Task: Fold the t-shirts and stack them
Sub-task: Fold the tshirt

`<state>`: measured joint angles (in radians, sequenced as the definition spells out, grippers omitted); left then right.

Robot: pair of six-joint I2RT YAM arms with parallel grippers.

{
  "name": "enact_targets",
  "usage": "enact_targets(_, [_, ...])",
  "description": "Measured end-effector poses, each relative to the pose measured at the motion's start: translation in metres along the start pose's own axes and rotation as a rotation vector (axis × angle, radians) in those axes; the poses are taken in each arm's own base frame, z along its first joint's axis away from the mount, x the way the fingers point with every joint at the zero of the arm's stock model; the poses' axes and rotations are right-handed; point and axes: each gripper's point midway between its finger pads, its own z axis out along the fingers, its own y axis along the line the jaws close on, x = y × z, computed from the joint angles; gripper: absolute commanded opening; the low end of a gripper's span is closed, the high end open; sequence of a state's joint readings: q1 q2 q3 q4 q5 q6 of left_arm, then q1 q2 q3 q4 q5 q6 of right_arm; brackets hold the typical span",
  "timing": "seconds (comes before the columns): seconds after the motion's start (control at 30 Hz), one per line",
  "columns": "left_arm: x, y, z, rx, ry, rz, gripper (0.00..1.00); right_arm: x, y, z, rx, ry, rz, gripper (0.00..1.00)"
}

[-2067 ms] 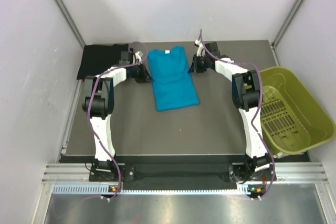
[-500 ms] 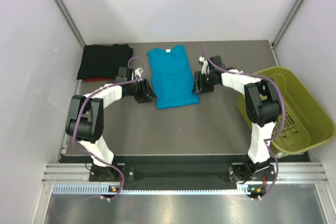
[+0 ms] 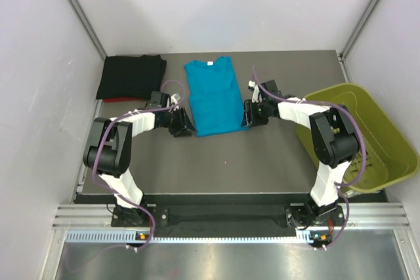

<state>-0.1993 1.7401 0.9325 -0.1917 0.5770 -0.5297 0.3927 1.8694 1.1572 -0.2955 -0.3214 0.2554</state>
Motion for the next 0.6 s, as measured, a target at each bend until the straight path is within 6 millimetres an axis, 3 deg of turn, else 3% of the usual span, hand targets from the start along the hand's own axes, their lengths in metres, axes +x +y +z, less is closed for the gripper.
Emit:
enact_targets(0.07, [0.001, 0.006, 0.004, -0.019, 0.004, -0.011, 0.32, 0.001, -0.001, 0.0, 0.003, -0.004, 0.0, 0.42])
enact_targets(0.1, [0.002, 0.009, 0.006, -0.029, 0.009, -0.017, 0.23, 0.0, -0.001, 0.0, 0.003, -0.008, -0.002, 0.37])
enact_targets(0.17, [0.004, 0.014, 0.009, -0.038, 0.02, -0.03, 0.15, 0.001, -0.002, 0.001, 0.008, -0.013, -0.002, 0.27])
enact_targets(0.2, [0.005, 0.015, 0.011, -0.038, 0.023, -0.037, 0.12, 0.002, -0.003, 0.001, 0.01, -0.014, 0.0, 0.15])
enact_targets(0.27, [0.004, 0.015, 0.012, -0.042, 0.021, -0.04, 0.12, 0.003, -0.005, 0.002, 0.018, -0.018, 0.002, 0.01])
enact_targets(0.47, [-0.003, 0.013, 0.01, -0.055, 0.0, -0.053, 0.33, 0.008, -0.006, 0.002, 0.014, -0.05, 0.014, 0.0])
enact_targets(0.6, [-0.001, 0.01, -0.006, -0.066, -0.043, -0.039, 0.44, 0.024, -0.006, -0.006, 0.012, -0.063, 0.027, 0.0])
